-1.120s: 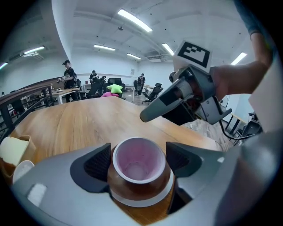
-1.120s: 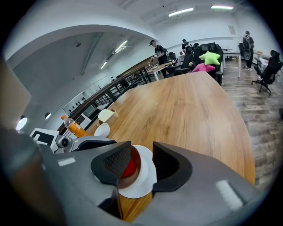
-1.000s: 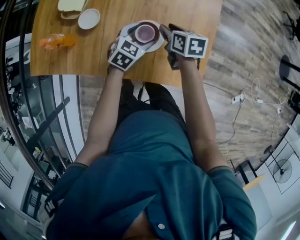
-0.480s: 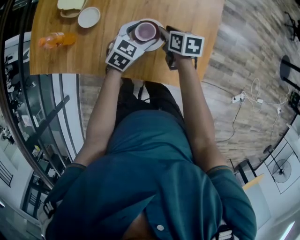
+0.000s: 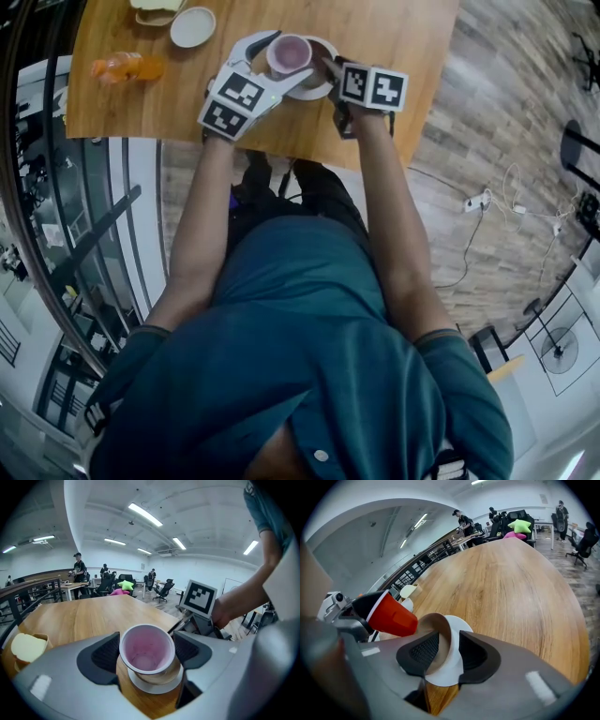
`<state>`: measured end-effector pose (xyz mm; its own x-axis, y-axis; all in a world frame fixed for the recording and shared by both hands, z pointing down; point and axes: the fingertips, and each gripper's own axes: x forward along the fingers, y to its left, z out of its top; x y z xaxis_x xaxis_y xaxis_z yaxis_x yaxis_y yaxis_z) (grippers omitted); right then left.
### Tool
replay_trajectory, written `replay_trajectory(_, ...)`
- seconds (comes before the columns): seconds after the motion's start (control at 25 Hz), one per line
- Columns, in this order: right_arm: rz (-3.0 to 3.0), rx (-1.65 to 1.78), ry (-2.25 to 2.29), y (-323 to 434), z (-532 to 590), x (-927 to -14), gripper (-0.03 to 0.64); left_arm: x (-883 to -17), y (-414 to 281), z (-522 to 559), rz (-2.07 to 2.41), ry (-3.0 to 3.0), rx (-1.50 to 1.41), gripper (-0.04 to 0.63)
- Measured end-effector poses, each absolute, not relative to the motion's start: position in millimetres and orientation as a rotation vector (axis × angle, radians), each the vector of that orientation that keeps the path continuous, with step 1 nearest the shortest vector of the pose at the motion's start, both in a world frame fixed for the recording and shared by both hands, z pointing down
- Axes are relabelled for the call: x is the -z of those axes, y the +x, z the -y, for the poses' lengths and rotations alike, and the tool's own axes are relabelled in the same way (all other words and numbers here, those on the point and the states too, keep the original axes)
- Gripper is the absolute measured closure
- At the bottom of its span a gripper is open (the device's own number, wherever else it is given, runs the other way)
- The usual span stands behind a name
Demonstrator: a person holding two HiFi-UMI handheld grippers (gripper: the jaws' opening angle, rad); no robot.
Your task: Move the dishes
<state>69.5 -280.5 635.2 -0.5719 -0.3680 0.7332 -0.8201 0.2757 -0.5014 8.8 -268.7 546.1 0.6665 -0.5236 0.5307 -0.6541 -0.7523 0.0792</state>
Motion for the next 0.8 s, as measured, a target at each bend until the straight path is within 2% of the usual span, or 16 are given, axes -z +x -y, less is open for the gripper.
replay_trajectory(0.6, 1.976, -1.312, 1.116, 57.0, 269.0, -659.2, 0.496, -534.6, -90.9, 277.7, 1.149, 2.539, -0.679, 0.242)
replay_trajectory(0.8, 1.935, -1.303, 1.163, 60.8, 268.4, -660.8, 0.577, -545.2, -115.0, 276.0, 1.177, 2.498, -0.688, 0.244)
